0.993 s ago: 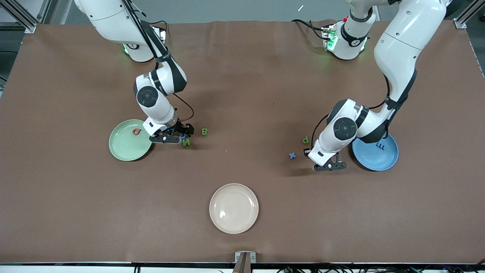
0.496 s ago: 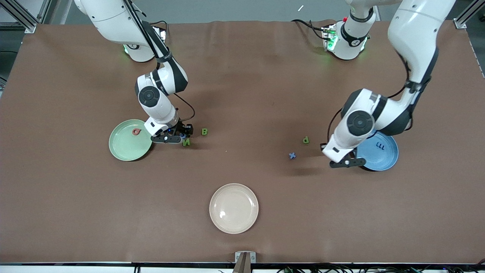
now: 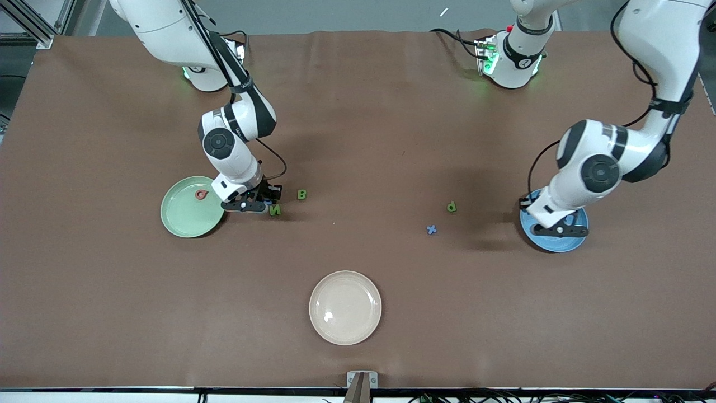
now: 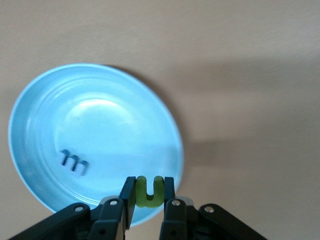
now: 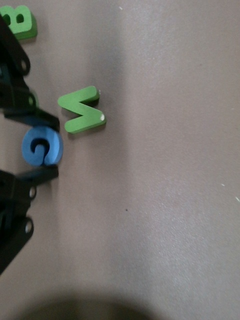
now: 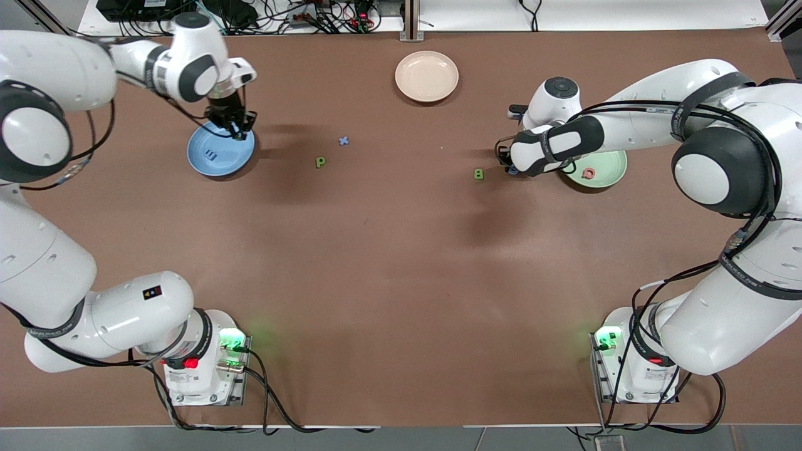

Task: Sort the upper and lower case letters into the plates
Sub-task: 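Move the G with the right gripper while the left gripper places the u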

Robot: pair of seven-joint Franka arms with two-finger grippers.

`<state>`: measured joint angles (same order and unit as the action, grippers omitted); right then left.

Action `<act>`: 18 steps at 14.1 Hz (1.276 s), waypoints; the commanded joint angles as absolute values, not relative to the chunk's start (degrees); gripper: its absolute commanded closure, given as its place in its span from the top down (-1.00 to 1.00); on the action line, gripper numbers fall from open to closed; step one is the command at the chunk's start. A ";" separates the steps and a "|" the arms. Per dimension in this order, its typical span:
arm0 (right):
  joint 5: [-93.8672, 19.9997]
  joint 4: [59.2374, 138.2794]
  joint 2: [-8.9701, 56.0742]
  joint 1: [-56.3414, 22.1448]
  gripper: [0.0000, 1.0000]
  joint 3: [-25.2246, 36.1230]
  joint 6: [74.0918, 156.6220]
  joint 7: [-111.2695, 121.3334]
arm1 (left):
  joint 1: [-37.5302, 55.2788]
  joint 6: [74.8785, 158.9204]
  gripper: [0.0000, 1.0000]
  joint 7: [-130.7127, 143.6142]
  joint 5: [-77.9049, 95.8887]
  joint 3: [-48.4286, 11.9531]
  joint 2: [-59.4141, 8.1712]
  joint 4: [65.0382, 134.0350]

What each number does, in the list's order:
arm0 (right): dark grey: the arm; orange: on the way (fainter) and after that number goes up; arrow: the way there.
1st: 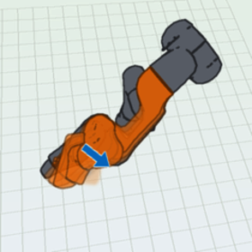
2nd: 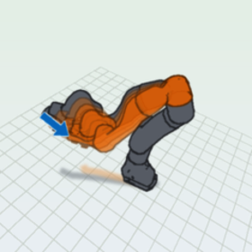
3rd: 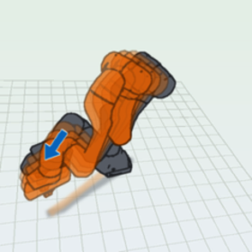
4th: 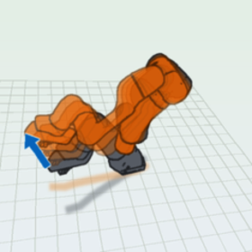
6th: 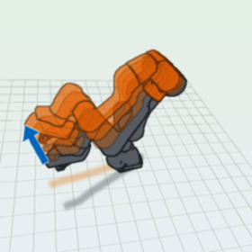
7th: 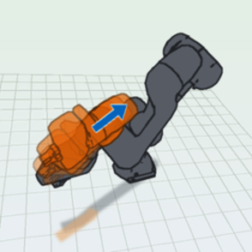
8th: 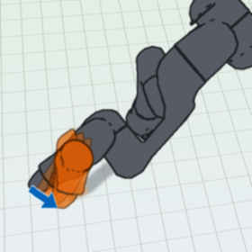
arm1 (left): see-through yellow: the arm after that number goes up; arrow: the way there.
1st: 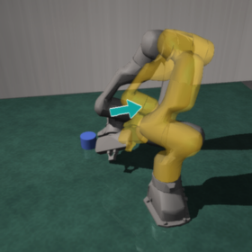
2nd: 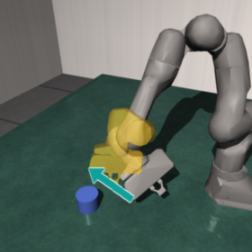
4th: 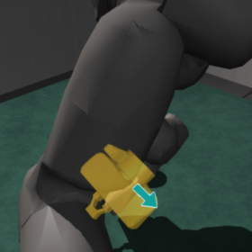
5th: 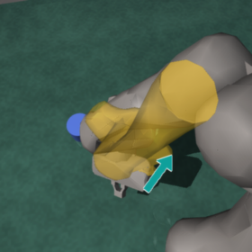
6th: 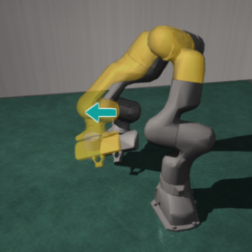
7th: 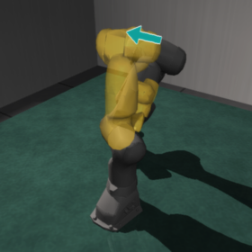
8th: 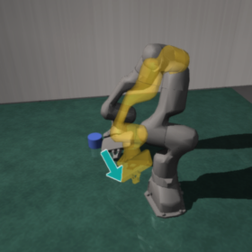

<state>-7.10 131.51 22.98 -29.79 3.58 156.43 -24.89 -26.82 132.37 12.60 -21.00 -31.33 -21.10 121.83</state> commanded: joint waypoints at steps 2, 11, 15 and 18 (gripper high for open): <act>-6.86 131.14 19.01 -27.70 -0.99 4.66 149.81 -24.18 | -32.77 141.22 -0.74 6.34 -23.19 -32.70 -20.38 128.14; -5.98 126.21 14.15 -8.37 -0.99 5.27 133.94 7.52 | -36.65 145.11 -0.69 7.38 -32.60 -32.43 -24.60 130.34; -5.10 126.56 16.87 -3.09 -0.96 5.19 137.46 14.05 | -36.83 145.02 -0.53 7.47 -32.78 -32.43 -24.79 130.52; -5.18 128.66 19.41 -2.46 -0.96 5.19 141.39 14.68 | -36.83 144.76 0.61 7.30 -32.78 -32.61 -24.00 130.43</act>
